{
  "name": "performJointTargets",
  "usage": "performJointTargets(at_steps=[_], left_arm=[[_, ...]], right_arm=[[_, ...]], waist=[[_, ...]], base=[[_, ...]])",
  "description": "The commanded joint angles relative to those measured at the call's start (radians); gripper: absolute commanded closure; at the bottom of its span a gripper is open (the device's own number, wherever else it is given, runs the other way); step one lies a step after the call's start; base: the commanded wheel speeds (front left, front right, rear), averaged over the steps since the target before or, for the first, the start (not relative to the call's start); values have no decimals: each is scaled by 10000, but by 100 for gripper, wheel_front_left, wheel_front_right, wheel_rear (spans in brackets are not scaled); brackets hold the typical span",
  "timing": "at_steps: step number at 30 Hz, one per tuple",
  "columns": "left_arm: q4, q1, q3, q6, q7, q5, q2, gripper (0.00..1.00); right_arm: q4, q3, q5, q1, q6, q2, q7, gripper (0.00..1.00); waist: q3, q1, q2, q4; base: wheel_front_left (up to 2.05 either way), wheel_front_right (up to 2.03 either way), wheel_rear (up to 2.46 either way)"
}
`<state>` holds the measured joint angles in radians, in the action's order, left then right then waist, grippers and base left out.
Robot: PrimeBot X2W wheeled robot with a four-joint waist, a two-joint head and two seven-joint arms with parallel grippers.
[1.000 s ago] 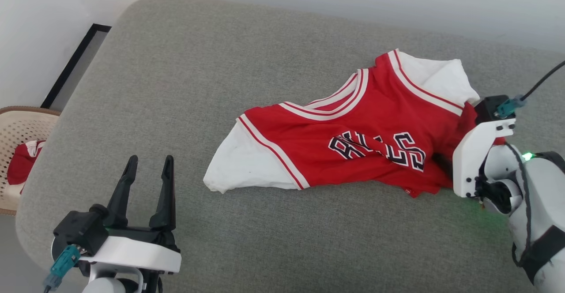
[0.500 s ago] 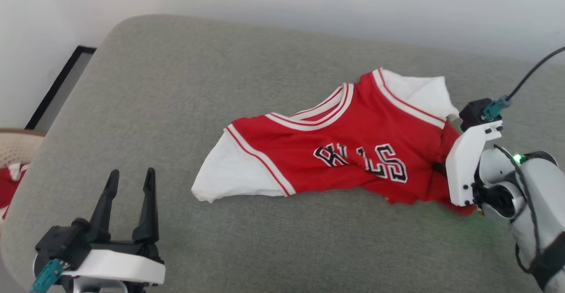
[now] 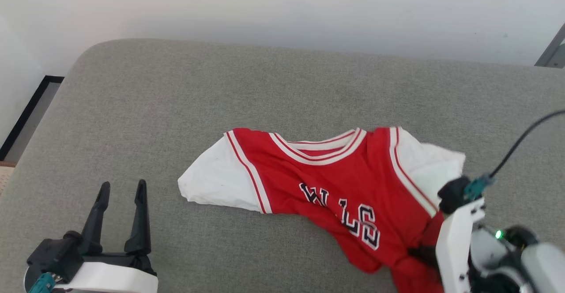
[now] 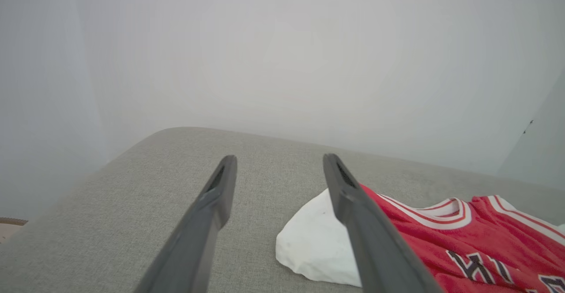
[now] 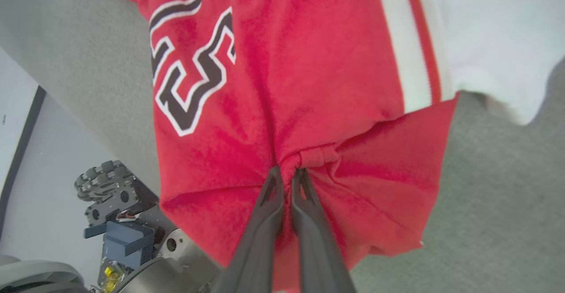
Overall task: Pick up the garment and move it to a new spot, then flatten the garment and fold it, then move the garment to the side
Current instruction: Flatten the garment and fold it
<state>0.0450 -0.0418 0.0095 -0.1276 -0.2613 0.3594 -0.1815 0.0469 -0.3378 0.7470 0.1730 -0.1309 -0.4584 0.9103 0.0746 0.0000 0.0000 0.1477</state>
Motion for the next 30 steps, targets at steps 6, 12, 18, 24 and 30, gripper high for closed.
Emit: performJointTargets(at_steps=[6, 12, 18, 24, 30], left_arm=[[20, 132, -184, -28, -55, 29, -73, 0], [312, 592, -694, -28, 160, 350, -517, 0], [549, 1266, -1270, -28, 1478, 1102, -1354, 0], [1016, 1926, -1451, -25, 3161, 1678, -1977, 0], [1785, 2582, -1791, -26, 4797, 2102, -2512, 0]], right_arm=[[-527, 643, -757, -1138, 3, 1082, -359, 75], [-384, 899, -1445, -1136, 3, 1671, -1006, 0], [-1372, 1498, -1547, -1148, 3, 2045, -1324, 0], [-2906, 2257, -1711, -1031, 3, 2431, -1564, 0], [-3859, 3086, -2176, -666, 3, 3014, -2417, 0]], waist=[[133, 0, 0, 37], [283, 0, 0, -60], [374, 0, 0, -463], [591, 0, 0, -1061], [883, 0, 0, -1587]], base=[[0, 0, 0], [0, 0, 0], [0, 0, 0], [0, 0, 0], [0, 0, 0]])
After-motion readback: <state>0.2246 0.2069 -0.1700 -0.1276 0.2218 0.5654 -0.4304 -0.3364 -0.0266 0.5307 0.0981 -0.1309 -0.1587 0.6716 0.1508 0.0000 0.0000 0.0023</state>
